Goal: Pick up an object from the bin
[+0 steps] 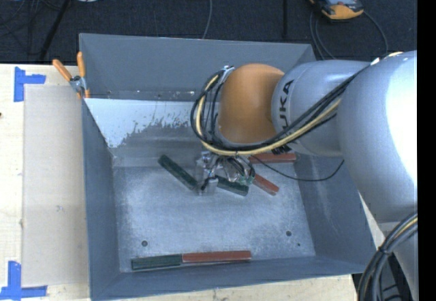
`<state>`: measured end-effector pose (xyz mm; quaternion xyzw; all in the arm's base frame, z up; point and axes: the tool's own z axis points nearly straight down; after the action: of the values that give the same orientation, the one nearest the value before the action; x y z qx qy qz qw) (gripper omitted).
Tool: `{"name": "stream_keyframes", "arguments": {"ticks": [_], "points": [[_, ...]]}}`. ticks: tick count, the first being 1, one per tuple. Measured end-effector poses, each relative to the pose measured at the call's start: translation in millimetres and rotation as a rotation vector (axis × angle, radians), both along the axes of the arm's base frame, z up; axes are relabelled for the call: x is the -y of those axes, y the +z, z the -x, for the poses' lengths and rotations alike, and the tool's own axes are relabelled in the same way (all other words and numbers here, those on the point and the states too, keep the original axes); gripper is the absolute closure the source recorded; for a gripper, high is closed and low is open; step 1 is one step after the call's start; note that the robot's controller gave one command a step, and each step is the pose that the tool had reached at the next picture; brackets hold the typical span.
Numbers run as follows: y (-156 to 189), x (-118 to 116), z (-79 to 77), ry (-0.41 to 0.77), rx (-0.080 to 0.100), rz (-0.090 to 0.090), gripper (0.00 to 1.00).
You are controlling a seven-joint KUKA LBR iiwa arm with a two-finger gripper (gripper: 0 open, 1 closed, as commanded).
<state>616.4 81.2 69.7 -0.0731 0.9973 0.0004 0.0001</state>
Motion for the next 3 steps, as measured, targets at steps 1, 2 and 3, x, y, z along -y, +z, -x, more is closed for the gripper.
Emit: {"name": "stream_keyframes", "arguments": {"ticks": [1,2,3], "points": [[0,1,-0.1,-0.001,0.000,0.000,0.00],[0,1,-0.1,-0.002,0.000,0.000,0.00],[6,-28,-1.5,-0.074,0.000,0.001,0.00]]}}
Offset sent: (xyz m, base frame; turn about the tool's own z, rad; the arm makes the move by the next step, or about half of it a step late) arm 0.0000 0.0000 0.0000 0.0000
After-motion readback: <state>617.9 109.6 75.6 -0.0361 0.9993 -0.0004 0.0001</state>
